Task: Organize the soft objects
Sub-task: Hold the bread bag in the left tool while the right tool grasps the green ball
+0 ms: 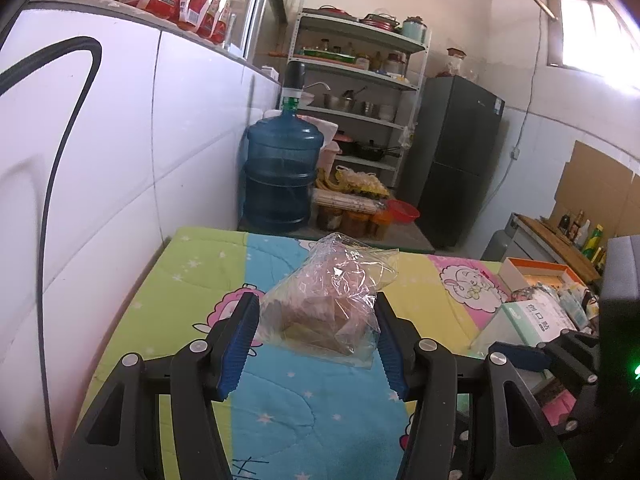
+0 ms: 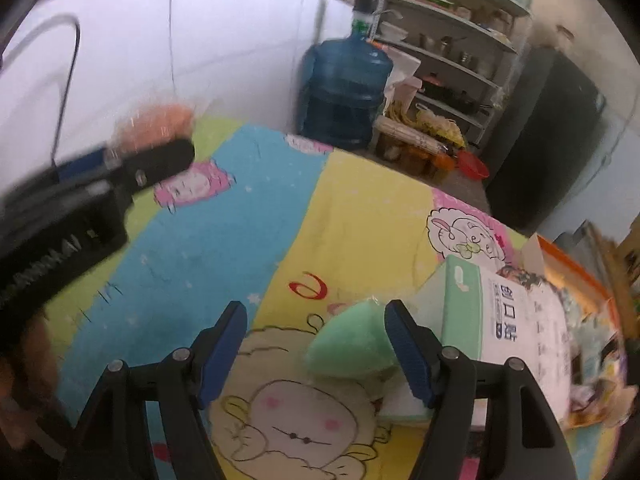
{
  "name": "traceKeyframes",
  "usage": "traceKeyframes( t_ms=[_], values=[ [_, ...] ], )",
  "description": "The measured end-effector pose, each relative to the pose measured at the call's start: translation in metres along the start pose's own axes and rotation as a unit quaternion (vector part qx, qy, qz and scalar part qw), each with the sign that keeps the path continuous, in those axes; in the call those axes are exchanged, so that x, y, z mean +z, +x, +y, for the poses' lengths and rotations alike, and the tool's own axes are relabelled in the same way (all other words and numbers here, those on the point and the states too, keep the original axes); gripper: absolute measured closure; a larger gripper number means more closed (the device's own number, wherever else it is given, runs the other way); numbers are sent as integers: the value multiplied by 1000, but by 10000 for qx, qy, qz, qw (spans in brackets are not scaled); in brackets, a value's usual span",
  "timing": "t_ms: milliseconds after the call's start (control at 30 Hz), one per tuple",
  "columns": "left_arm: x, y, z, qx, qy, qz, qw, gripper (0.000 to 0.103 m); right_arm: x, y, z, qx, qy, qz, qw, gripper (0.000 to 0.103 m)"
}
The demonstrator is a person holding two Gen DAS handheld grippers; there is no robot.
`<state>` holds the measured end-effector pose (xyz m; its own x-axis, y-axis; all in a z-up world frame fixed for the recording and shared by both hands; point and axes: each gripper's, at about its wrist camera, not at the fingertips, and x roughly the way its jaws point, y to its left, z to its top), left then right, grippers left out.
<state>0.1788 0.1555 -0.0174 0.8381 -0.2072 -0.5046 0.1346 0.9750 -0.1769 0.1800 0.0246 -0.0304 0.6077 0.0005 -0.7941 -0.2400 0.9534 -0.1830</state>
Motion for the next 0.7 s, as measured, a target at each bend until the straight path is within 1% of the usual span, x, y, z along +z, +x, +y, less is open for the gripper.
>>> traceKeyframes(
  t_ms=[67, 133, 233, 300, 400, 433, 467, 500, 567, 600, 667, 700],
  values=[
    [0, -1, 1, 2, -19, -22, 10000, 45, 0, 6, 5, 55, -65, 189, 9998, 32],
    [-1, -3, 4, -1, -65, -30, 10000, 45, -2, 8, 9, -56, -168, 237, 9996, 29],
    [0, -4, 4, -14, -94, -43, 9999, 45, -9, 1, 9, 101, -136, 183, 9997, 28],
    [0, -4, 4, -16, -76, -22, 10000, 45, -17, -7, 9, 287, -98, 158, 9994, 28],
    [-1, -3, 2, -20, -39, 11, 10000, 45, -26, -19, 2, 791, 100, 91, 9968, 28],
    [0, -3, 2, -24, -32, 16, 10000, 45, -28, -21, -4, 1017, 264, 66, 9944, 28],
    [0, -2, 2, -20, -29, 20, 10000, 45, -28, -21, -8, 1087, 354, 63, 9934, 28],
    [1, -2, 3, -11, -31, 27, 10000, 45, -28, -19, -12, 1059, 412, 76, 9935, 28],
    [0, -2, 3, 3, -46, 34, 10000, 45, -28, -11, -17, 857, 446, 157, 9952, 29],
    [1, -2, 4, 7, -50, 34, 10000, 45, -28, -9, -17, 841, 449, 141, 9953, 31],
    [2, 0, 4, 9, -49, 50, 10000, 45, -26, -6, -11, 677, 371, 121, 9969, 31],
    [2, 0, 3, 11, -46, 59, 10000, 45, -25, -3, -7, 566, 268, 134, 9979, 29]
  ],
)
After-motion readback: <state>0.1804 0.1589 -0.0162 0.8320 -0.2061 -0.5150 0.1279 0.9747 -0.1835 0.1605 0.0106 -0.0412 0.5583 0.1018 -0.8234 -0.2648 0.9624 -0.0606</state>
